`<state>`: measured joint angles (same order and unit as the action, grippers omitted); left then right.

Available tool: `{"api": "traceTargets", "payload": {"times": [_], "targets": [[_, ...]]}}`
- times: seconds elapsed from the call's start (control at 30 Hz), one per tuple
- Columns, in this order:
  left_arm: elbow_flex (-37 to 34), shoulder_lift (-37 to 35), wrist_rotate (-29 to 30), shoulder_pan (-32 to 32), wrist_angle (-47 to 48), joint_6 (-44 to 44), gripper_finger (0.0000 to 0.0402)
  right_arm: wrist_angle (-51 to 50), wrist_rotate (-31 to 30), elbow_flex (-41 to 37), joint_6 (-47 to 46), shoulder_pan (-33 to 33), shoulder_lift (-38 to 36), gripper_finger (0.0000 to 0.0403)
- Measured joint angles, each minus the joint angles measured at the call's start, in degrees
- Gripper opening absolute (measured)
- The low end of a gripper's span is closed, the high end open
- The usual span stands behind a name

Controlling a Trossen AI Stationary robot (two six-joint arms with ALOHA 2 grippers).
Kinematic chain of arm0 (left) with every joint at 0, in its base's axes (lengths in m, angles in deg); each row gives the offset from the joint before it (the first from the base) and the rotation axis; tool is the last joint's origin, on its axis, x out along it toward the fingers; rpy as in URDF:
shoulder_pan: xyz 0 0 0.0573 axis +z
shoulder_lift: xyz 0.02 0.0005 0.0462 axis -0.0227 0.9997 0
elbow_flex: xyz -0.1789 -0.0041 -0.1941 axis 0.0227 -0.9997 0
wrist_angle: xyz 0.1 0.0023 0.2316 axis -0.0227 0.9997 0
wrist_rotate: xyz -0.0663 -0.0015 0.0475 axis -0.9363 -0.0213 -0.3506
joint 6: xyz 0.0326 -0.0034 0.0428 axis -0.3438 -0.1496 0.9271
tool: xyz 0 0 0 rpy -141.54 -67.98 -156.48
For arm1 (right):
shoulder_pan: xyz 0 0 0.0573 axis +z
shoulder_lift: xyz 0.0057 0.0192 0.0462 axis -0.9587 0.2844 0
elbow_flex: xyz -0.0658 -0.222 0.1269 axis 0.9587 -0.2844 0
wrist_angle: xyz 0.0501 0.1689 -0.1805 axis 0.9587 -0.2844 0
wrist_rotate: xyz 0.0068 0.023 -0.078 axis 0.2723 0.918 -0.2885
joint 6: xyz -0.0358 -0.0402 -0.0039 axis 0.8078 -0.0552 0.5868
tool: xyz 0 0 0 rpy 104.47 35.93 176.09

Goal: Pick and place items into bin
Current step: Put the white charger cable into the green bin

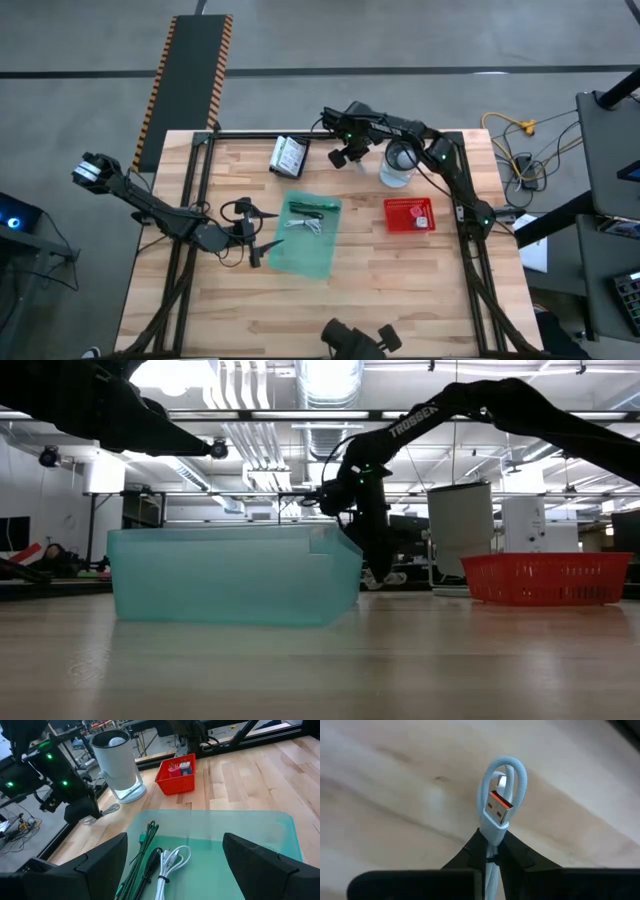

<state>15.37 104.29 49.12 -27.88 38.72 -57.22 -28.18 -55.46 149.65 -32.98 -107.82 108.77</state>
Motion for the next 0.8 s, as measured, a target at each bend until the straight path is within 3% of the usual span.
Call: {"api": "traceTargets", "payload": {"times": [0.6,0.8], "targets": [[-0.02,0.0,0.0,0.0,-0.05,0.31,0.0308,-8.13,0.26,15.95,2.09,5.63,-0.5,0.0018],[-0.02,0.02,0.0,-0.01,-0.05,0.24,0.0308,-9.48,0.25,15.83,3.73,9.01,-2.03,0.0018]]}}
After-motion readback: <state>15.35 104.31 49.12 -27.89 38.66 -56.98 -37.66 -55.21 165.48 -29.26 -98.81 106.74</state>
